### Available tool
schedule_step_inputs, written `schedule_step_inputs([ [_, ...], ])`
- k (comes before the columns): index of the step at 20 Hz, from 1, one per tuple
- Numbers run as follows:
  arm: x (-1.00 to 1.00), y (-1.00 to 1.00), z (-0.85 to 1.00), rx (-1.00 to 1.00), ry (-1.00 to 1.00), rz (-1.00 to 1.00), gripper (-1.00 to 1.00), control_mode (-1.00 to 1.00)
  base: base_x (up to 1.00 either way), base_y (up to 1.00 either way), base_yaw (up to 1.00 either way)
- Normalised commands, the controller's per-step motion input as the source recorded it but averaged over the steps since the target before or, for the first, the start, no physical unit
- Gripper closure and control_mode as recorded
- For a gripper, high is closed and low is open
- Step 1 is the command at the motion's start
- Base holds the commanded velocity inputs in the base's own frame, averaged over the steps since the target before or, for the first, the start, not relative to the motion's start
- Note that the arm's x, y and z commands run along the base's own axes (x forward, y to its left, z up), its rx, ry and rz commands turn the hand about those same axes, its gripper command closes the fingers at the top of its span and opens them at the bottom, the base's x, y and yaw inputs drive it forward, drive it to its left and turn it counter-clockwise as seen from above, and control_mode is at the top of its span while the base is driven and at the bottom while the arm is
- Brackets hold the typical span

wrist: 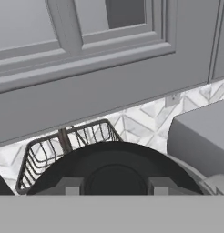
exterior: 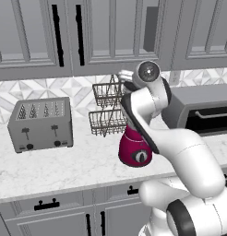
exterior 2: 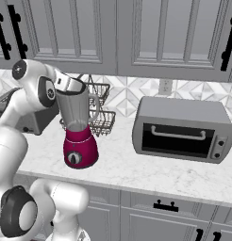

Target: Close the lid blender by securely placing the lid on top.

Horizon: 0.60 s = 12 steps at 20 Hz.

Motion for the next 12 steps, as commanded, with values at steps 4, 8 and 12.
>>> schedule_step_inputs([
  [4, -0.07, 0.0, -0.08, -0.1, 0.0, 0.0, 1.0, -1.0, 0.0, 0.0, 0.0],
  [8, -0.03, -0.03, -0.22, -0.14, 0.0, 0.0, 1.0, -1.0, 0.0, 0.0, 0.0],
  [12, -0.06, -0.05, -0.33, -0.16, 0.0, 0.0, 1.0, -1.0, 0.0, 0.0, 0.0],
])
